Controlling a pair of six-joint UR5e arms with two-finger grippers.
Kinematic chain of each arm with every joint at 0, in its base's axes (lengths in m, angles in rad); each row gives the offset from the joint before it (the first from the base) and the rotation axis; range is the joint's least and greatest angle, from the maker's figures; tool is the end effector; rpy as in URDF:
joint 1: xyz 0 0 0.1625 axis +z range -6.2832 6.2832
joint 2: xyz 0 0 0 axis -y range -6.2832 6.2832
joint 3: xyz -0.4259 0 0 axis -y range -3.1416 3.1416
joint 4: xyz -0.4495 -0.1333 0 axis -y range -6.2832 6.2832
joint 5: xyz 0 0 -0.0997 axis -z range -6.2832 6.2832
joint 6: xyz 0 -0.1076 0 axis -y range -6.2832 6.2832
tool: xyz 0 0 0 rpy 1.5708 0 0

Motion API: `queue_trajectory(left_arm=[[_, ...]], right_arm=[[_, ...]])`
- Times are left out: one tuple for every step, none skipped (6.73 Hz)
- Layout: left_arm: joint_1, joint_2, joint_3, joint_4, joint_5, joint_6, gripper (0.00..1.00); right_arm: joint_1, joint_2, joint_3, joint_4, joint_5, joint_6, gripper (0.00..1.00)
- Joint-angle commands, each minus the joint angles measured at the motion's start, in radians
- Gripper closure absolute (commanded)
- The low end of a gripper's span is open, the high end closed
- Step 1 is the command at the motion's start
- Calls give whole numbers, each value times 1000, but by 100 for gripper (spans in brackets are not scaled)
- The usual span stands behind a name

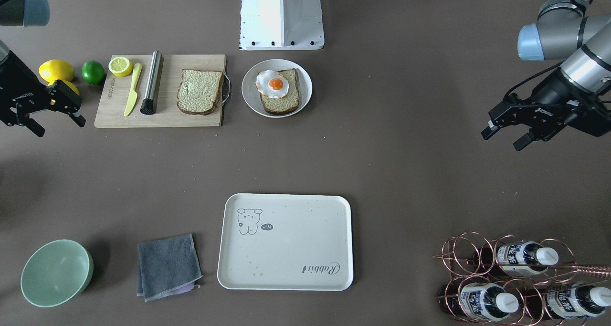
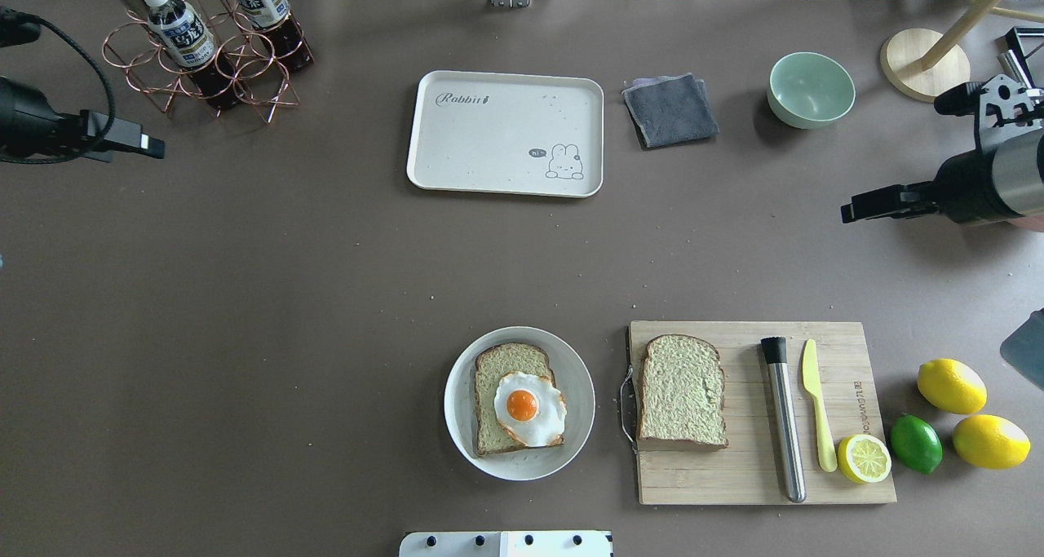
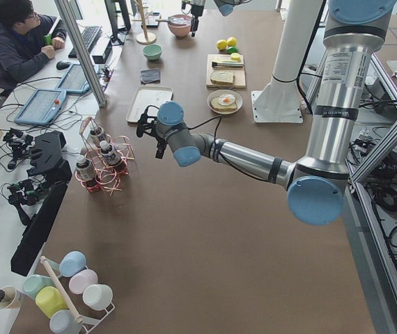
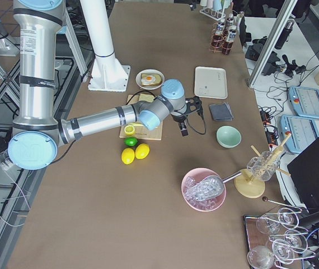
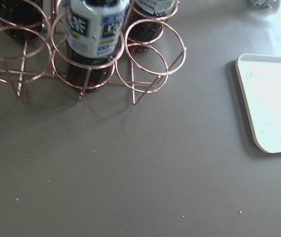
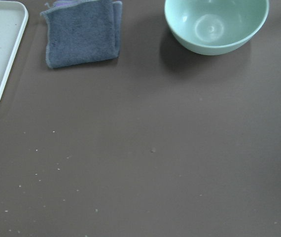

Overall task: Make sandwich and place on tray
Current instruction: 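Move the right gripper over the board's bread while the left arm nears the tray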

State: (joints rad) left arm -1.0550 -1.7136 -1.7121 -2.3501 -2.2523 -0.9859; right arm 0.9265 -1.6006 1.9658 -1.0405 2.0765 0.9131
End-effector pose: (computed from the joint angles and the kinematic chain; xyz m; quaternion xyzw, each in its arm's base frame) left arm 0.2456 -0.5661 0.4115 0.1528 0.5366 -0.0244 0.8295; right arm -0.2612 -0.4829 0.4087 0.1400 -0.4549 0.0096 0.8794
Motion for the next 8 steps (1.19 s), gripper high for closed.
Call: queue_trajectory(left_arm=[[197,-85,-38,2,165,-255,2],[293,-124,-34,6,256,-296,2],[324,-142,-40,27,307,-312,2],[331,-170,-38,50,318,-339,2],[332,-175,-43,54,324,-341,2],[332,-175,-44,54,326,-339,2],[332,-178,-49,54,326,-339,2],[332,-185,-52,55,326,-341,2]], right_arm=[[-252,16,80,-13,-198,261,1],[-338,8,119,-35,-279,362,4],[-413,2,125,-36,-350,439,5],[-463,-14,133,-9,-372,502,6],[-523,-57,133,58,-424,568,11],[-569,-117,134,151,-452,620,17],[-628,-128,134,169,-519,674,32],[-705,-128,134,169,-601,728,43]])
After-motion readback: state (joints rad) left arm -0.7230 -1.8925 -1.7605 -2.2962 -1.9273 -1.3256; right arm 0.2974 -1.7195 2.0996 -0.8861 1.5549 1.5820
